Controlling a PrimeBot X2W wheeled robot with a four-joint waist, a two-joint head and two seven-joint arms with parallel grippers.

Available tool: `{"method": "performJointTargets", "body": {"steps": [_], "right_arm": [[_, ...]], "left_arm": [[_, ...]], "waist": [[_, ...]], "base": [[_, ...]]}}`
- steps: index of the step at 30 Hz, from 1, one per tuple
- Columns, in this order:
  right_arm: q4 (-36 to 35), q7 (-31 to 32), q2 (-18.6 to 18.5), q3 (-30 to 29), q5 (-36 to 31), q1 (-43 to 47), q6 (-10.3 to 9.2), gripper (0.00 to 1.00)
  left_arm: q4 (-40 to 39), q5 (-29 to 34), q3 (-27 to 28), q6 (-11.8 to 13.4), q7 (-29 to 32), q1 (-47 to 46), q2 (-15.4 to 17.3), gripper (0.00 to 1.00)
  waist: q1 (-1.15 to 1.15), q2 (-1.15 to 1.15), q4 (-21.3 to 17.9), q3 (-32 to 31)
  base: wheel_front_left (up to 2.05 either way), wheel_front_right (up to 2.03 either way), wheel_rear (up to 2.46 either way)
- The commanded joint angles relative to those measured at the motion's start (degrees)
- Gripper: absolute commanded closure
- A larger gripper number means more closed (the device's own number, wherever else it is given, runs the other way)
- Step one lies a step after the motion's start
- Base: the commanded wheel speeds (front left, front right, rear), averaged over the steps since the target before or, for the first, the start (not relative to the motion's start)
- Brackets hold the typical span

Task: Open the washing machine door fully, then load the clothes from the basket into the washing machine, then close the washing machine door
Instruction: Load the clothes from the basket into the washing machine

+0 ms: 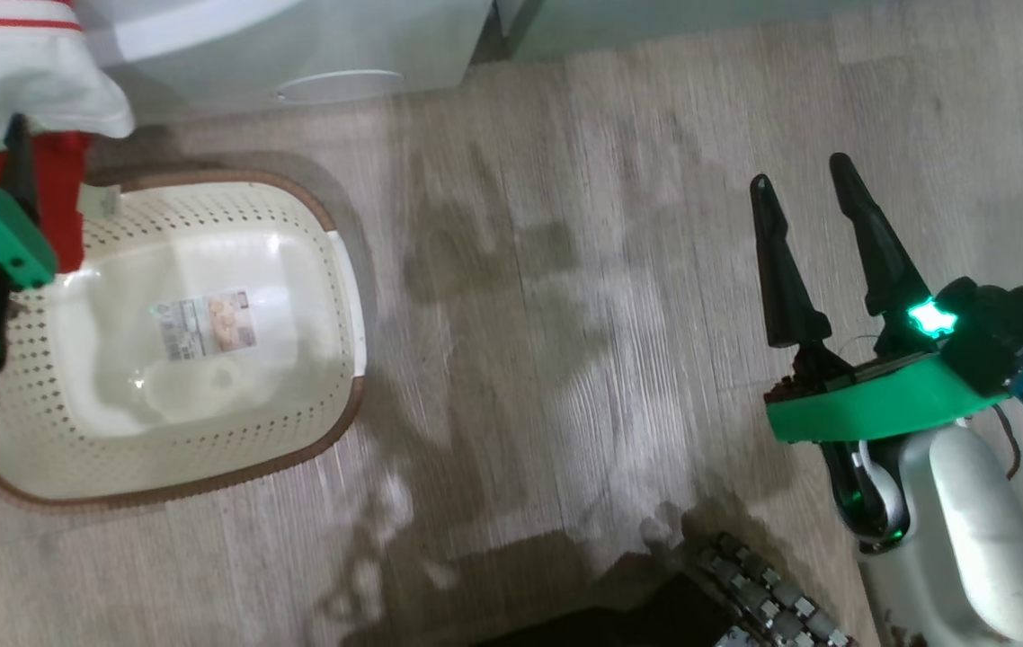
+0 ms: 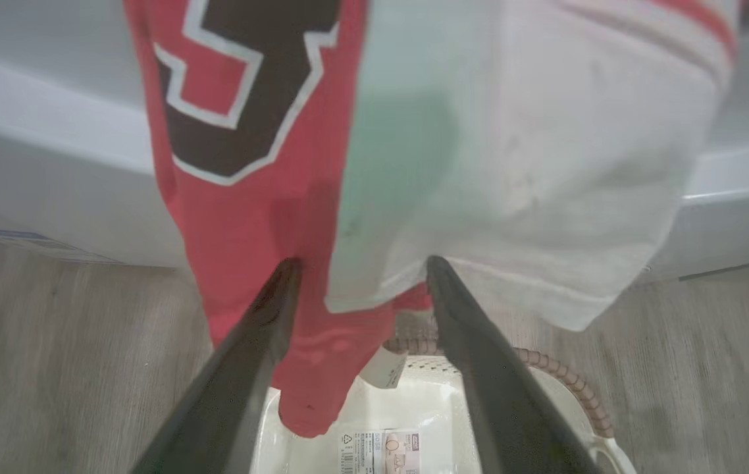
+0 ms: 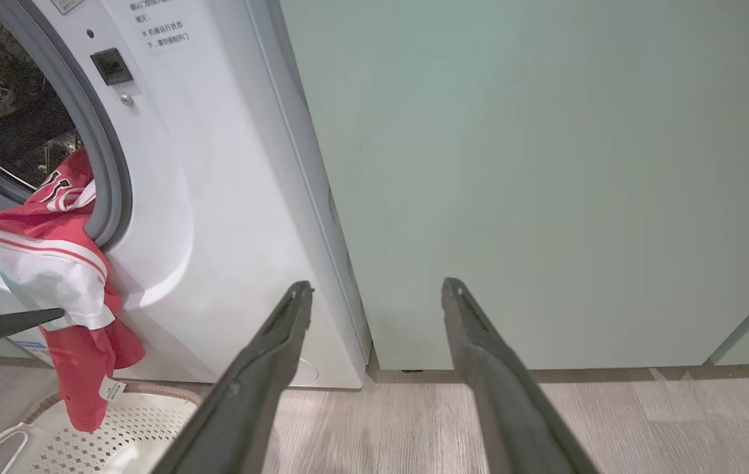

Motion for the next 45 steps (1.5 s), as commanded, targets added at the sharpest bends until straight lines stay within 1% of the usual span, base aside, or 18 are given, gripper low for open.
{"method": "performJointTargets", "body": {"steps": [1,6,10,11,12,18,22,25,30,34,38,41,44,45], "right_arm": [[-1.34,-0.47,-0.18,1.35,0.52,-0.10,0.00,0.00],[-0.88,-0.89,-0.18,2.02,1.06,-0.83,0.00,0.00],[-0.64,-1.10,-0.18,2.22,1.29,-1.12,0.00,0.00],[-0.61,-1.13,-0.18,2.24,1.36,-1.19,0.00,0.00],[-0.57,-1.16,-0.18,2.28,1.45,-1.25,0.00,0.00],[-0.35,-1.28,-0.18,1.86,1.68,-1.09,0.00,0.00],[-0.14,-1.32,-0.18,1.27,1.72,-0.62,0.00,0.00],[-0.14,-1.33,-0.18,0.99,1.64,-0.49,0.00,0.00],[-0.16,-1.34,-0.18,0.72,1.51,-0.24,0.00,0.00],[-0.11,-1.34,-0.18,1.03,2.06,-0.18,0.00,0.00],[-0.54,-1.34,-0.18,1.17,2.99,0.38,0.00,0.00],[-0.84,-1.34,-0.18,1.31,3.87,0.59,0.00,0.00],[-1.34,-1.34,-0.18,1.66,4.73,0.65,0.00,0.00],[-1.34,-1.34,-0.18,1.66,4.73,0.65,0.00,0.00]], "left_arm": [[-0.60,0.37,1.35,-0.02,-0.12,-1.31,3.49,0.00],[4.04,0.37,1.20,-0.56,0.25,-4.62,4.53,0.00],[7.23,0.17,0.97,-1.17,0.63,-6.77,4.77,0.01],[7.94,0.18,0.86,-1.37,0.68,-7.28,4.89,0.37],[8.66,0.15,0.78,-1.57,0.74,-7.70,4.97,1.00],[11.70,0.25,0.14,-2.13,0.59,-9.52,5.23,1.00],[12.34,0.13,-0.76,-3.34,1.07,-9.69,4.55,1.00],[11.89,0.06,-1.68,-4.31,2.01,-9.59,4.12,1.00],[9.23,-0.91,-2.92,-5.59,5.95,-9.78,4.02,1.00],[4.29,-1.01,-3.86,-5.99,8.80,-10.55,5.74,1.00],[-1.10,-1.82,-3.82,-5.99,13.42,-11.19,7.79,1.00],[-5.14,-2.70,-3.51,-5.47,18.34,-12.17,9.51,1.00],[-8.85,-3.36,-3.27,-4.43,23.90,-13.92,11.39,1.00],[-8.85,-3.36,-3.27,-4.43,23.90,-13.92,11.39,1.00]], "waist": [[-0.01,0.00,-0.39,0.55],[-0.01,0.00,-1.25,1.81],[-0.01,0.00,-1.77,2.28],[-0.01,0.00,-1.90,2.39],[-0.01,0.00,-2.03,2.44],[-0.01,0.00,-2.00,2.00],[-0.01,0.00,-0.92,0.91],[-0.01,0.00,0.20,-0.15],[-0.01,0.00,1.97,-1.85],[-0.01,0.00,2.45,-2.80],[-0.01,0.00,2.00,-3.31],[-0.01,0.00,1.12,-3.18],[-0.01,0.00,-0.03,-2.51],[-0.01,0.00,-0.03,-2.51]], "base": [[0.00,0.00,0.00],[0.00,0.00,0.00],[0.00,0.00,0.00],[0.00,0.00,0.00],[0.00,0.00,0.00],[0.00,0.00,0.00],[0.00,0.00,0.00],[0.00,0.00,0.00],[0.00,0.00,0.00],[0.00,0.00,0.00],[0.00,0.00,0.00],[0.00,0.00,0.00],[0.00,0.00,0.00],[0.00,0.00,0.00]]}}
